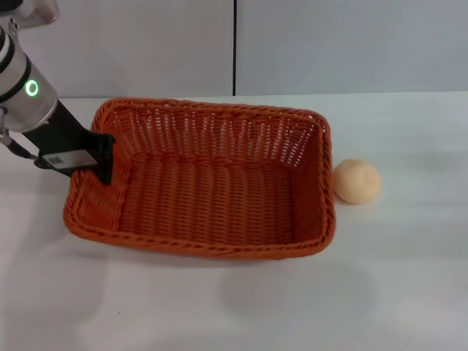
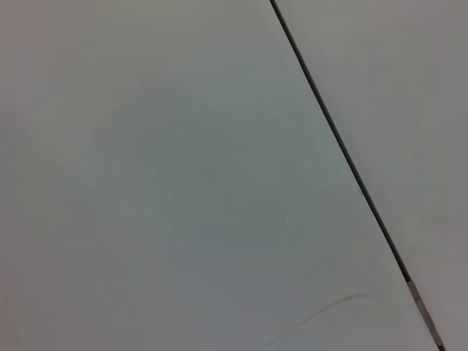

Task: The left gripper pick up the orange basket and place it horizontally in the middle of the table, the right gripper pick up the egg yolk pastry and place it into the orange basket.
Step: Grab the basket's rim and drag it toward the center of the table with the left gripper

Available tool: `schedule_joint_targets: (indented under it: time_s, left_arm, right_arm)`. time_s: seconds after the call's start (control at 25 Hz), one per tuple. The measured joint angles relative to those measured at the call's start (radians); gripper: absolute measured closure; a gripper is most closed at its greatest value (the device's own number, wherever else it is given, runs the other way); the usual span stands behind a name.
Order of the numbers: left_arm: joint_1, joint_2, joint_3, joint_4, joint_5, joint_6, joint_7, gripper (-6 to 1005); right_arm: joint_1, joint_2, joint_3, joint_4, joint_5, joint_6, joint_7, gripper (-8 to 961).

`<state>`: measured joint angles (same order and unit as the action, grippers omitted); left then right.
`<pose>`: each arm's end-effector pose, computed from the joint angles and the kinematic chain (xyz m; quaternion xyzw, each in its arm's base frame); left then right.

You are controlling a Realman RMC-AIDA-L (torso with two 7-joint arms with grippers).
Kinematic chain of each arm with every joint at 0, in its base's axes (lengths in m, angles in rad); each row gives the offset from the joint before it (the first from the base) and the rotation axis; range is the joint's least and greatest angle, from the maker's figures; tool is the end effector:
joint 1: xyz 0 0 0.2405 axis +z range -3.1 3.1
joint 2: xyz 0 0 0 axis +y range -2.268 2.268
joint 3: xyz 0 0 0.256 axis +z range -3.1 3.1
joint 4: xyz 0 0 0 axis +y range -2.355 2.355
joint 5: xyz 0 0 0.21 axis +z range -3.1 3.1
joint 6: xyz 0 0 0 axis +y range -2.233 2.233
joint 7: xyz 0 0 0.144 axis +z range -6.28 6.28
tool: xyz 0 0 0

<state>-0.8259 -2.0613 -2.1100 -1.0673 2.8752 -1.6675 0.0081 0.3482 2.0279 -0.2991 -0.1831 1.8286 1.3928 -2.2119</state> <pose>-0.2085 0.3876 0.0373 -0.6903 -0.6587 0.1717 0.2453 0.3675 0.2973 0.0592 -0.6477 0.3392 0.4504 0.5124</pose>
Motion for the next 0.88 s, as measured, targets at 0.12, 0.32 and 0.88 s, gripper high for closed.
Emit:
schedule_joint_targets:
  time_s: [0.12, 0.32, 0.88]
  left_arm:
    - [-0.011, 0.002, 0.002, 0.026, -0.002, -0.014, 0.018, 861]
    - [-0.003, 0.002, 0.000, 0.018, -0.003, -0.012, 0.018, 829]
    - [0.002, 0.008, -0.016, -0.034, -0.005, -0.034, 0.055, 269]
  right_arm:
    - [0.000, 0.001, 0.000, -0.003, 0.000, -0.001, 0.000, 299]
    - [0.003, 0.003, 0.000, -0.006, 0.000, -0.002, -0.001, 298]
    - [0.008, 0.006, 0.000, -0.009, -0.002, -0.002, -0.001, 298]
